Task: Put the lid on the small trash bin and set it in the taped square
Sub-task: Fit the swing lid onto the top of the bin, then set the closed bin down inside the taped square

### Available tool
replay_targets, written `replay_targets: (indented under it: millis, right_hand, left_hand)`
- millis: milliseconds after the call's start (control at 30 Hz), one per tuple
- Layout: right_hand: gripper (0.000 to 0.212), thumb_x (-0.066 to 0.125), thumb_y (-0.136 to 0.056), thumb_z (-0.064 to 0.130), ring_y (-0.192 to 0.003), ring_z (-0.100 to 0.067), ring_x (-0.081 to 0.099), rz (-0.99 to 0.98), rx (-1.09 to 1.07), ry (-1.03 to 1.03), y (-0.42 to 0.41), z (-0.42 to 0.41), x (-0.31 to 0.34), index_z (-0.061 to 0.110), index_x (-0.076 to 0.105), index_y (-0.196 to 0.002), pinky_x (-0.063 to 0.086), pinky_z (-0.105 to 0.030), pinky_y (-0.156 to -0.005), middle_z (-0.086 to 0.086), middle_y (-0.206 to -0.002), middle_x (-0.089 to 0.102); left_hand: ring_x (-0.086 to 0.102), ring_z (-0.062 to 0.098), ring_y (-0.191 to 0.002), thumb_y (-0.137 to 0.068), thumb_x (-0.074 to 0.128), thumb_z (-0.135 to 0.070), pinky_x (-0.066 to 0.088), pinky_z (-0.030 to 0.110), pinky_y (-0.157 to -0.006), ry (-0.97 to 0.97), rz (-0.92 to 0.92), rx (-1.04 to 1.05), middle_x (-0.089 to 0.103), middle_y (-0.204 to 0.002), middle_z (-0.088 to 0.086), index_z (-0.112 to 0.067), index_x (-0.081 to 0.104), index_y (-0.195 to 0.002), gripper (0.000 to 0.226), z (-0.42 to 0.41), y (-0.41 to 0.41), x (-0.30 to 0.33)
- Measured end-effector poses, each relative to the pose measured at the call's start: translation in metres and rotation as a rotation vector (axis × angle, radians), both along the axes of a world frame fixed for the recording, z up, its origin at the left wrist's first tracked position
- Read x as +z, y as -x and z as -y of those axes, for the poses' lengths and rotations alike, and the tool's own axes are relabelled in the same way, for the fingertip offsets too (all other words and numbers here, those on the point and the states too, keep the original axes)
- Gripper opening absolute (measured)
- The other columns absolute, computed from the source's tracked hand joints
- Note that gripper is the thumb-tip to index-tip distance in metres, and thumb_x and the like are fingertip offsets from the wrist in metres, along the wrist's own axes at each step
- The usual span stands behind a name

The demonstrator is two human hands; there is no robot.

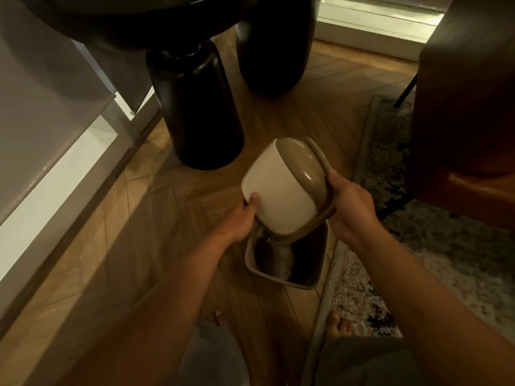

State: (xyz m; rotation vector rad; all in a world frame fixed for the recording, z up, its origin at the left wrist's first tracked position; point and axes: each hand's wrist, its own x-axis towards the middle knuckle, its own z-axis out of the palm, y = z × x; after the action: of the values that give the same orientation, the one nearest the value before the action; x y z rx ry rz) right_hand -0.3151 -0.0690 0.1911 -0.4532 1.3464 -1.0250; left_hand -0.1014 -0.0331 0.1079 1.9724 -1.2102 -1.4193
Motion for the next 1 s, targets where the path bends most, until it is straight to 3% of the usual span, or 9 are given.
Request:
replay_targets:
  millis: [67, 133, 233, 333, 467, 567, 700, 833, 1000]
  right_hand:
    - [0.019, 0.063, -0.099, 0.022, -0.093, -0.026, 0.076, 0.081, -0.041, -0.072, 0.004, 0.002, -0.009, 0.009, 0.074, -0.107, 0.062, -0.037, -0.074, -0.007, -0.096, 0.081]
    - [0.017, 0.062, -0.099, 0.019, -0.091, -0.026, 0.077, 0.085, -0.03, -0.09, 0.009, 0.003, -0.02, 0.011, 0.075, -0.107, 0.061, -0.036, -0.07, -0.007, -0.095, 0.081]
    - [0.029, 0.052, -0.103, 0.017, -0.108, -0.024, 0.07, -0.095, 0.092, -0.05, 0.015, 0.006, -0.037, 0.018, 0.067, -0.129, 0.057, -0.039, -0.087, -0.003, -0.114, 0.076]
    - [0.045, 0.047, -0.106, 0.021, -0.123, -0.019, 0.056, -0.435, 0.18, 0.0, 0.019, 0.002, -0.048, 0.014, 0.048, -0.15, 0.046, -0.036, -0.101, 0.0, -0.139, 0.058]
    - [0.041, 0.043, -0.105, 0.039, -0.107, -0.022, 0.065, -0.665, 0.353, 0.063, 0.022, -0.004, -0.055, 0.013, 0.07, -0.121, 0.051, -0.038, -0.086, -0.001, -0.111, 0.07]
    - [0.067, 0.041, -0.098, 0.064, -0.109, -0.029, 0.065, -0.699, 0.497, -0.025, 0.024, -0.006, -0.059, 0.009, 0.067, -0.127, 0.053, -0.048, -0.096, -0.01, -0.12, 0.069]
    - [0.089, 0.039, -0.091, 0.077, -0.127, -0.032, 0.056, -0.669, 0.61, -0.1, 0.027, -0.013, -0.065, 0.011, 0.05, -0.149, 0.047, -0.041, -0.099, -0.012, -0.143, 0.058]
    - [0.083, 0.044, -0.089, 0.077, -0.106, -0.025, 0.061, -0.692, 0.68, -0.137, 0.035, -0.027, -0.075, 0.013, 0.056, -0.14, 0.045, -0.035, -0.084, -0.008, -0.122, 0.064]
    - [0.075, 0.069, -0.09, 0.052, -0.117, -0.024, 0.059, -0.617, 0.684, -0.102, 0.04, -0.04, -0.08, 0.016, 0.046, -0.151, 0.049, -0.03, -0.087, -0.007, -0.146, 0.057]
  left_hand:
    - [0.048, 0.028, -0.133, -0.08, 0.021, -0.088, 0.036, 0.052, -0.111, -0.022, -0.047, 0.033, 0.049, -0.149, 0.001, -0.03, 0.037, -0.151, 0.093, 0.002, 0.0, -0.001]
    - [0.051, 0.026, -0.128, -0.078, 0.027, -0.088, 0.041, 0.051, -0.107, -0.024, -0.099, 0.067, 0.051, -0.146, 0.0, -0.028, 0.038, -0.151, 0.095, 0.003, 0.001, -0.002]
    - [0.049, 0.025, -0.13, -0.079, 0.032, -0.085, 0.04, 0.05, -0.108, -0.01, -0.111, 0.067, 0.05, -0.146, -0.003, -0.029, 0.035, -0.151, 0.092, 0.003, 0.002, -0.008]
    - [0.046, 0.024, -0.134, -0.093, 0.037, -0.068, 0.038, 0.049, -0.11, 0.021, -0.1, 0.043, 0.048, -0.149, -0.004, -0.029, 0.034, -0.152, 0.071, 0.003, 0.004, -0.017]
    - [0.042, 0.024, -0.138, -0.1, 0.038, -0.055, 0.035, 0.041, -0.112, 0.022, -0.016, -0.007, 0.045, -0.151, -0.001, -0.026, 0.032, -0.151, 0.059, 0.001, 0.005, -0.028]
    - [0.042, 0.025, -0.137, -0.101, 0.039, -0.052, 0.033, 0.03, -0.102, 0.043, 0.061, -0.052, 0.045, -0.15, 0.001, -0.025, 0.032, -0.152, 0.058, -0.002, 0.004, -0.032]
    - [0.038, 0.025, -0.141, -0.102, 0.044, -0.046, 0.032, 0.033, -0.108, 0.037, 0.033, -0.095, 0.041, -0.154, 0.001, -0.023, 0.026, -0.155, 0.061, -0.009, 0.004, -0.036]
    - [0.034, 0.026, -0.143, -0.101, 0.049, -0.04, 0.029, 0.038, -0.112, 0.022, 0.034, -0.136, 0.036, -0.157, 0.003, -0.025, 0.015, -0.157, 0.067, -0.014, 0.009, -0.037]
    - [0.026, 0.025, -0.147, -0.098, 0.057, -0.039, 0.025, 0.038, -0.114, -0.013, 0.002, -0.15, 0.026, -0.161, 0.002, -0.024, 0.004, -0.159, 0.082, -0.017, 0.008, -0.037]
